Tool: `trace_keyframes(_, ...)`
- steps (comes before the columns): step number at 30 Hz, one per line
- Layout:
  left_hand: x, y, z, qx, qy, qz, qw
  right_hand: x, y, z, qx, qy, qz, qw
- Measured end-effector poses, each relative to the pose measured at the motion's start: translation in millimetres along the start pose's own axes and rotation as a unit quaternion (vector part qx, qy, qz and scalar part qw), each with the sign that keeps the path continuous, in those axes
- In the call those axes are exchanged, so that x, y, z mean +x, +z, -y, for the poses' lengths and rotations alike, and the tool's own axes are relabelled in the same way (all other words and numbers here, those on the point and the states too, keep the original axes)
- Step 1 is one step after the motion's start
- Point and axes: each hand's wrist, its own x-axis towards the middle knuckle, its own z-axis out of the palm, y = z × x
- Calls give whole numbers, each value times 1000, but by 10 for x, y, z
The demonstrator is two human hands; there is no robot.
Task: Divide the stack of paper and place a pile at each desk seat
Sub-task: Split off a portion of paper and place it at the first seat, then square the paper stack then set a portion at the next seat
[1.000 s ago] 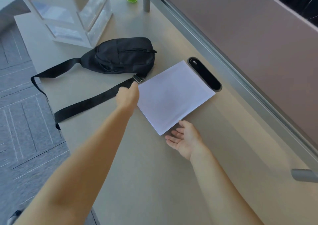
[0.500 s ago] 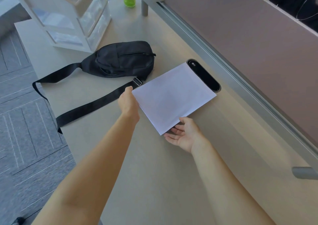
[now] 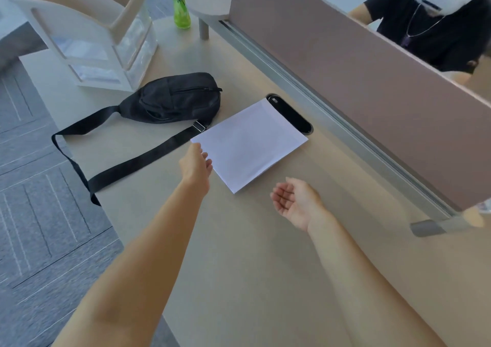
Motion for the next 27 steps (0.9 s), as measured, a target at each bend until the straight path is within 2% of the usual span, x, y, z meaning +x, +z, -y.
trace_keyframes(7,-1460,112,433,37,-60,138,988,-1312,-1127,-196,82,-97,-5,992)
trace_keyframes(16,-3847,390,1401,156,-74,305,936,-3401,-2999,-794,186,-227,-58,954)
trace_keyframes(21,-4853,527,2030,244,-121,396,877,-4316,-3868,-1233,232,-278,-129,923)
trace_keyframes(24,-5312,643,2403,281,-149,466,825,-4760,-4229,-1539,268,-309,-189,893)
trace_keyframes(27,-5669,733,2764,300,-191,535,767,-5131,-4471,-1880,231,-331,-281,871)
